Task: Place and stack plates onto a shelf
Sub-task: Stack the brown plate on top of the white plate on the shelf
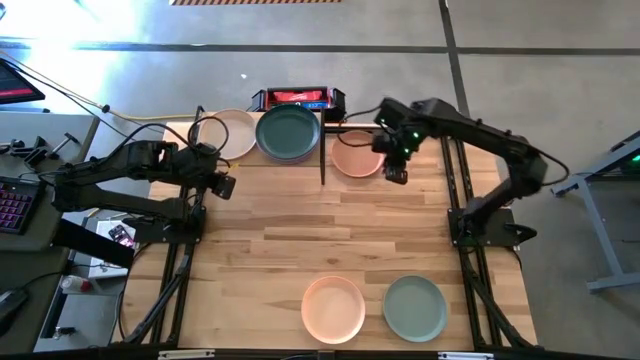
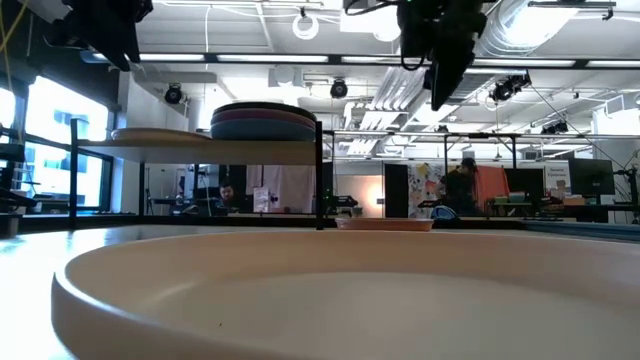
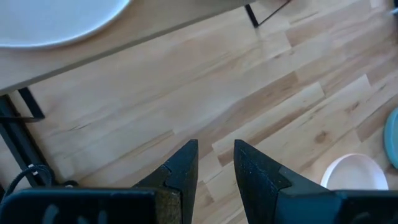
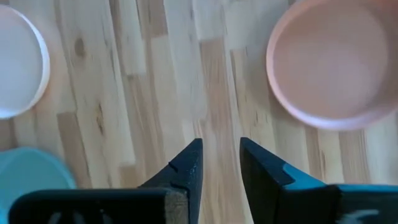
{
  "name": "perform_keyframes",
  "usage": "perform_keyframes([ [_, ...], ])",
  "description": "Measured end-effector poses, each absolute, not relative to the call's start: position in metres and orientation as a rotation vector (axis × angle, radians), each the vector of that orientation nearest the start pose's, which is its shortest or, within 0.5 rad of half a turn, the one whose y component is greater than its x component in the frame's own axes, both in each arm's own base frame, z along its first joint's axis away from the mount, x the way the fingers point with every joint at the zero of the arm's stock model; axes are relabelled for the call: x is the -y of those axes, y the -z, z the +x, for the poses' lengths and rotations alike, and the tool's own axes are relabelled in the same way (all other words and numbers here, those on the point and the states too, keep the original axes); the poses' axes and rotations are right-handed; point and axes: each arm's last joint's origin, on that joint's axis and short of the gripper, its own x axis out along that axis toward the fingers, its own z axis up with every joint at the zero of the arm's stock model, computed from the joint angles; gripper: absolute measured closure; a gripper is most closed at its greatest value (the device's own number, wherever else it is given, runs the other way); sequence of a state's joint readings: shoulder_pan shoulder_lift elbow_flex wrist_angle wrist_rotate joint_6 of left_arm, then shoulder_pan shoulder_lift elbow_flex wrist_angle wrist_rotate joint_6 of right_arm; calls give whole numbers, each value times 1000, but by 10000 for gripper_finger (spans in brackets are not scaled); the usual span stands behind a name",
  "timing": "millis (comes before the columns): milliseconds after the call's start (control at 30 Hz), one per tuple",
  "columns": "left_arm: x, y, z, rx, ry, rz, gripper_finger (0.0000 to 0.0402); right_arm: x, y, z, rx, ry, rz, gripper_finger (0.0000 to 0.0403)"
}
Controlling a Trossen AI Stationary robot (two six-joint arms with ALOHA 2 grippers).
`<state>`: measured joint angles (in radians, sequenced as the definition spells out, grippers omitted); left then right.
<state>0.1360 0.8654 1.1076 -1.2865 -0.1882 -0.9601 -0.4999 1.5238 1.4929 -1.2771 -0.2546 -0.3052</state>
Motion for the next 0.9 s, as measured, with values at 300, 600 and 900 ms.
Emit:
perform_keyframes([
  [300, -22, -338, 119, -810, -784, -857, 309, 122, -299, 232, -1060, 90, 83, 318],
  [600, -22, -338, 119, -806, -790, -860, 309, 129, -251, 241, -1098, 100, -62, 298],
  [900, -22, -338, 119, -804, -793, -859, 309, 136, -220, 254, -1147, 6, -163, 277],
])
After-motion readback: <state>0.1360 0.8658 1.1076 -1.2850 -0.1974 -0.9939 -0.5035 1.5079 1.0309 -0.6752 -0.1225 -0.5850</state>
